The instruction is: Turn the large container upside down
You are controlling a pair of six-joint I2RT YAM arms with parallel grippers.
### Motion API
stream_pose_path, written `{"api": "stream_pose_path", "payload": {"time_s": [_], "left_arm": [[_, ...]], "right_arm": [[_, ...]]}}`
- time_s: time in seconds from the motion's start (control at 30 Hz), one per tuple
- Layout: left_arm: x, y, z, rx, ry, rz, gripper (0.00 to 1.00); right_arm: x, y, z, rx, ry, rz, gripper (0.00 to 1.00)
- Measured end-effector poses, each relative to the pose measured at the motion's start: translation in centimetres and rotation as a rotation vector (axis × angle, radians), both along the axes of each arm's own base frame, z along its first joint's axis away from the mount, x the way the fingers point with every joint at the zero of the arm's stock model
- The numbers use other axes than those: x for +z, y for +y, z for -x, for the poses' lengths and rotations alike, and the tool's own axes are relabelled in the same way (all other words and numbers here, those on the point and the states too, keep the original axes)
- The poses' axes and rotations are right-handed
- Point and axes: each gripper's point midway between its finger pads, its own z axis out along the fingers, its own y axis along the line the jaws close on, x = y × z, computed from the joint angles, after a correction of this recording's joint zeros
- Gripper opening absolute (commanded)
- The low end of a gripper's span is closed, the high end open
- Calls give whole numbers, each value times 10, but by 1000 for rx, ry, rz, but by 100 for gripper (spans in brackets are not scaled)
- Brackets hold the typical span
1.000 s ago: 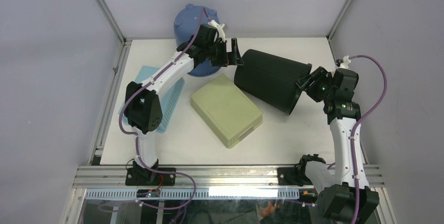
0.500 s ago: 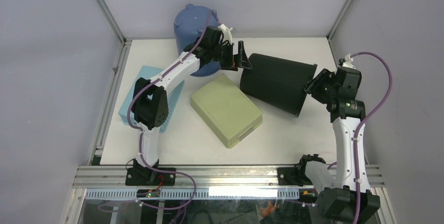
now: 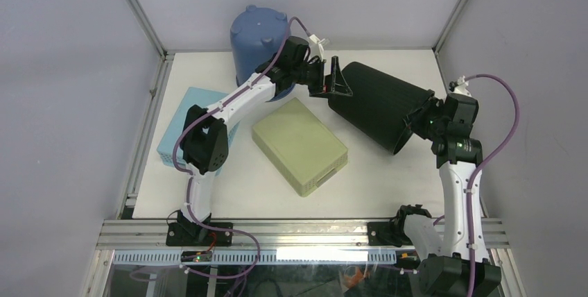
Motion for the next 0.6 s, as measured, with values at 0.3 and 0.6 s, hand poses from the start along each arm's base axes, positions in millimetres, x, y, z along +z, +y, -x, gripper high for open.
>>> {"api": "stream_pose_path", "payload": {"time_s": [0.3,0.6], "left_arm": [[18,-7,-7,30,-52,22,99],[5,21,-44,180,-92,-74,99]], "right_arm": [[-2,10,-1,31,-15,-52,0],[-5,29,9,130,-30,-92,0]]}}
